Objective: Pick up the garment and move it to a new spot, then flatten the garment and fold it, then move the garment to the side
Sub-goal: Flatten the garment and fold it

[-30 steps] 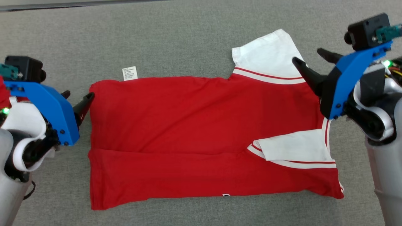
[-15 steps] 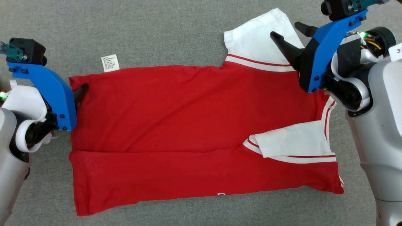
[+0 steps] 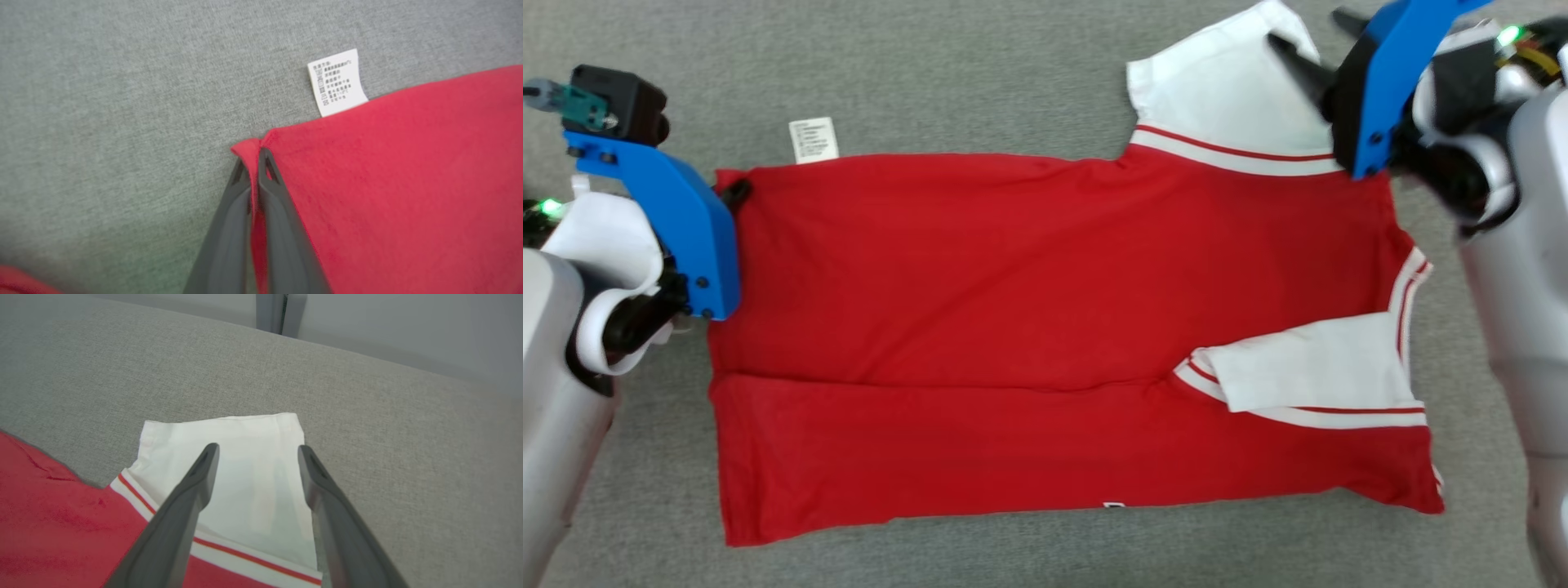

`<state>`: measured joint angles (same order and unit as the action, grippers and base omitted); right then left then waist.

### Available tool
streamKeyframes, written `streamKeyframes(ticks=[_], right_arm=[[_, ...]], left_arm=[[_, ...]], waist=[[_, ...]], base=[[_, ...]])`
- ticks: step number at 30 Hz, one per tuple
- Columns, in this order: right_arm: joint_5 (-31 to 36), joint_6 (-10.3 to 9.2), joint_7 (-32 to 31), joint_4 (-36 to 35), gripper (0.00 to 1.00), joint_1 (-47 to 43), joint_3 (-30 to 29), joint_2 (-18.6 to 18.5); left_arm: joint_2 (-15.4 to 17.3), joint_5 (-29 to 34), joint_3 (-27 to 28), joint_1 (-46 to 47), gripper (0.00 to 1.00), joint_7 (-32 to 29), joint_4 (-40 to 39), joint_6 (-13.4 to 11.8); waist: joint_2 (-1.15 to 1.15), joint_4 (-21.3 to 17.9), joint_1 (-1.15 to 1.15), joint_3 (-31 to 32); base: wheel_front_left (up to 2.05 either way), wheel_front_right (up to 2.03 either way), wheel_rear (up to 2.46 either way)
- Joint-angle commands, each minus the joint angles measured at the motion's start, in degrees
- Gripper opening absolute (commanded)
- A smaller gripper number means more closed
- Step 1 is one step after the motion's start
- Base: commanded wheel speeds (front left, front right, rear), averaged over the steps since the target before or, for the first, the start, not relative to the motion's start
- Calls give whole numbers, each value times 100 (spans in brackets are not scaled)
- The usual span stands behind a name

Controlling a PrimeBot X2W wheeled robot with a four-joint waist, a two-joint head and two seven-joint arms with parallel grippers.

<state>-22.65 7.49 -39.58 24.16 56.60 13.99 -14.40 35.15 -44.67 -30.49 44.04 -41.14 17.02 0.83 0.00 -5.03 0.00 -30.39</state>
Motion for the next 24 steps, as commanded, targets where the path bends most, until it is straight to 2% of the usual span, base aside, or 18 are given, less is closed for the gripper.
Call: streamKeyframes(ticks=[1,10,17,18,19,20,24], right_arm=[[185,1,10,163,100,244,-90,-55],[1493,1,3,1403,100,882,-894,-47],[1835,2,42,2031,100,731,-1291,68],[1838,3,-13,2096,45,691,-1255,96],[1811,8,-34,2137,4,670,-1200,132],[1762,8,-46,2167,0,651,-1139,149],[1610,7,162,2094,0,634,-957,71]], left_arm=[[-105,52,-141,-55,0,19,84,67],[-687,76,-324,344,0,555,-10,396],[-930,152,-569,516,0,817,303,535],[-926,157,-590,517,0,848,336,551],[-923,145,-603,515,0,877,363,562],[-914,143,-619,521,0,917,386,574],[-821,143,-556,521,0,1098,503,570]], waist=[[0,139,0,-91],[0,810,0,-397],[0,1041,0,-548],[0,1041,0,-549],[0,1034,0,-546],[0,1022,0,-540],[0,923,0,-459]], base=[[0,0,0],[0,0,0],[0,0,0],[0,0,0],[0,0,0],[0,0,0],[0,0,0]])
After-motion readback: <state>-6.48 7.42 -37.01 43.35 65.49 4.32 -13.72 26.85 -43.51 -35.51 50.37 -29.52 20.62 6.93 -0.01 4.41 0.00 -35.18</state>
